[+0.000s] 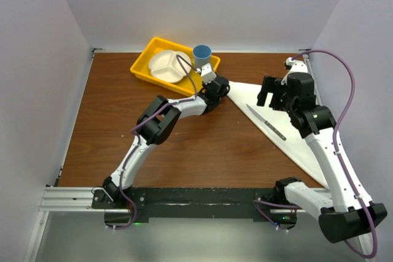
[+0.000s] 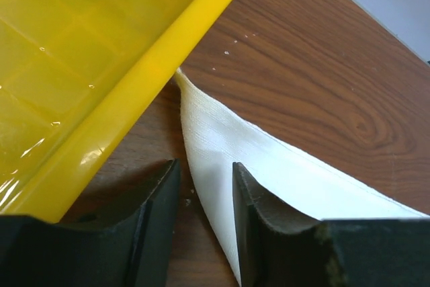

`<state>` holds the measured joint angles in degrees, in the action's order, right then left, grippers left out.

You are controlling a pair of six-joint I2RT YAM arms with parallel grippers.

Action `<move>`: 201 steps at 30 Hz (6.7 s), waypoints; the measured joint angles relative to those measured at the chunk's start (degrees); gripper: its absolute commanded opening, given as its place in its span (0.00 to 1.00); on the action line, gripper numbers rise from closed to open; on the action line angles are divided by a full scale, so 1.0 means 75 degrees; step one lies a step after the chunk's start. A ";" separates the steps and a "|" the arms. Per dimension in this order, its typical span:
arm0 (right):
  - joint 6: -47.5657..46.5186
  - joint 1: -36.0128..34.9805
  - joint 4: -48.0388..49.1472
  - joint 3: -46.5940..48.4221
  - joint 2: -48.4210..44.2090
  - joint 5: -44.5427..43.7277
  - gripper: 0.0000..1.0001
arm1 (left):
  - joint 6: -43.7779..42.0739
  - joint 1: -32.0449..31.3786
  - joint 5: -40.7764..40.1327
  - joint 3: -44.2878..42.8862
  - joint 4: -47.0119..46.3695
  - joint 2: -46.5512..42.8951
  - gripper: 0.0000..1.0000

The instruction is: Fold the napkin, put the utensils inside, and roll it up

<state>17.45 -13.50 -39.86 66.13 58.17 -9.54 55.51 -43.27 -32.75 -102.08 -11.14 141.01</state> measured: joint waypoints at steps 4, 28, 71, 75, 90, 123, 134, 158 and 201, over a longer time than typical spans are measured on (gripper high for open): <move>-0.0047 -0.0003 0.0000 0.0000 -0.0015 0.0006 0.98 | -0.0029 0.0073 0.0090 -0.0181 -0.0050 0.0154 0.23; -0.0082 -0.0015 0.0003 -0.0003 -0.0332 0.0006 0.98 | -0.2241 -0.0956 0.2078 0.0612 -0.1029 -0.0653 0.08; -0.0134 -0.0038 0.0035 -0.0332 -0.0527 0.0003 0.98 | -0.3488 -0.1801 0.6012 0.0236 -0.0469 -0.0525 0.17; -0.0134 -0.0044 0.0041 -0.0367 -0.0560 0.0003 0.98 | -0.3483 -0.1804 0.6044 0.0236 -0.0449 -0.0466 0.18; -0.0090 -0.0044 -0.0143 -0.0213 -0.0385 -0.0073 0.98 | -0.2815 -0.1766 0.7125 0.0554 -0.0807 -0.0787 0.24; 0.0221 -0.0015 -0.0898 0.0501 0.0828 -0.0831 0.98 | -0.1684 -0.1230 0.7539 0.1900 -0.0344 -0.2226 0.38; 0.1221 0.0169 -0.0752 0.0650 0.3401 -0.1070 0.65 | -0.3360 0.0525 0.7490 0.4610 0.1553 -0.7796 0.37; 0.1163 0.2168 -0.0600 0.0959 0.5595 -0.1373 0.33 | -0.5144 0.0965 0.3923 0.4436 0.6671 -0.9844 0.40; 0.1070 0.0962 0.1224 0.1105 0.6956 0.0364 0.37 | -0.5155 0.1017 0.3789 0.2736 0.7560 -0.8658 0.41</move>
<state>25.47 -6.28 -30.68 74.41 110.34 -6.81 16.84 -35.64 -4.34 -81.56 45.56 76.07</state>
